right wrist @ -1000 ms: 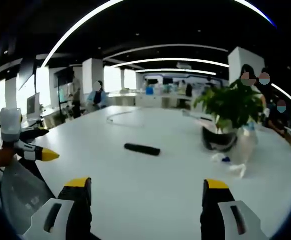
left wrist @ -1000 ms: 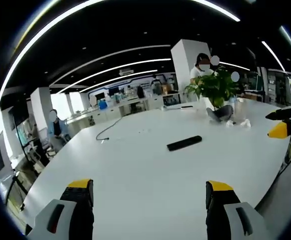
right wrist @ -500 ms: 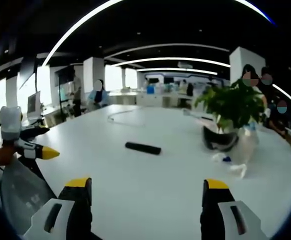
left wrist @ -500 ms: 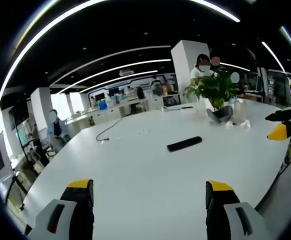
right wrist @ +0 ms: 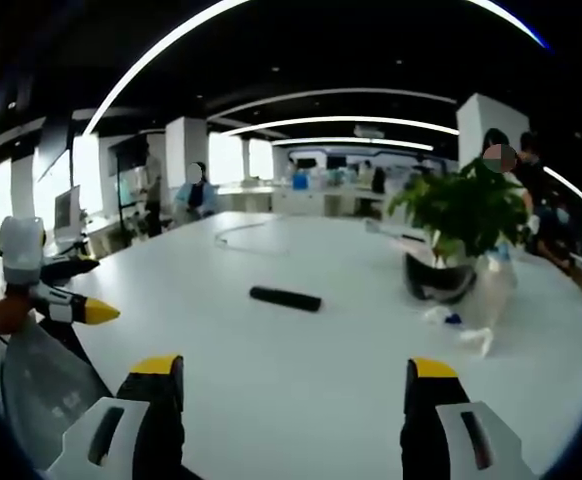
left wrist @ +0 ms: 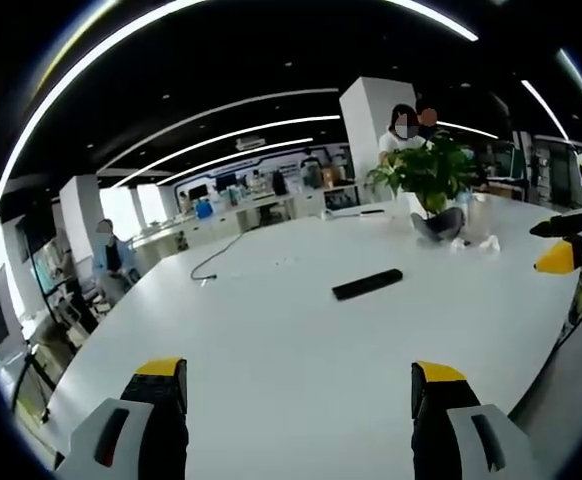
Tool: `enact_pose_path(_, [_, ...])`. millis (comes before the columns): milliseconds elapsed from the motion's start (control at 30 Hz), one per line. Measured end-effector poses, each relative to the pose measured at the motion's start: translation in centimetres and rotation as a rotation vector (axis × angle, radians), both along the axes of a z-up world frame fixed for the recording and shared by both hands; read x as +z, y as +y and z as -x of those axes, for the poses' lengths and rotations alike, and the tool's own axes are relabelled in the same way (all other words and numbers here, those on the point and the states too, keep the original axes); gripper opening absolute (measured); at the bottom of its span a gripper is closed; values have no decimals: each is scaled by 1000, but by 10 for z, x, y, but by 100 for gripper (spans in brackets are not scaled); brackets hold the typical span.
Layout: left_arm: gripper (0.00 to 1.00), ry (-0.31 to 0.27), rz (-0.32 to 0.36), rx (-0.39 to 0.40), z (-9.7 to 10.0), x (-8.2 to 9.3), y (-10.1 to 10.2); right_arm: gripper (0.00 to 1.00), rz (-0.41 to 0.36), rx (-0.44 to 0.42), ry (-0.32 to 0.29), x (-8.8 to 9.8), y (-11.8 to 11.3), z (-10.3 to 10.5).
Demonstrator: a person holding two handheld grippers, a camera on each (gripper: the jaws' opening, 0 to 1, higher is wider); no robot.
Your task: Press the specified remote control buttons in sequence, fully releasing each button before pressing the next.
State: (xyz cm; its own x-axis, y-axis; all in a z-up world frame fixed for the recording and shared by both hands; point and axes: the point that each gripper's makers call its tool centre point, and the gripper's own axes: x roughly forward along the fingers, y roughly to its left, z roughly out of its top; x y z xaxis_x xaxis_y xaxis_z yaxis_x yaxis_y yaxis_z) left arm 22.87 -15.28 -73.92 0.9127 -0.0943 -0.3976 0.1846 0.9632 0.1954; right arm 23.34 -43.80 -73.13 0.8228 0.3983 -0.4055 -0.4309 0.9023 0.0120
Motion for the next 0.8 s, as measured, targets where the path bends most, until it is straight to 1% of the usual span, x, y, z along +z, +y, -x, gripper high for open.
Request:
enact_pose_path(300, [96, 0, 5, 8, 0, 0, 1, 90, 2, 3, -2, 0, 0, 0])
enact_pose_path(600, [96, 0, 12, -14, -3, 3, -4, 90, -9, -4, -3, 1, -1, 0])
enact_pose_path(667, [96, 2, 30, -30, -7, 7, -8, 90, -11, -4, -7, 2, -1, 0])
enact_pose_path(800, [96, -16, 21, -42, -21, 16, -9, 89, -17, -7, -11, 3, -2, 0])
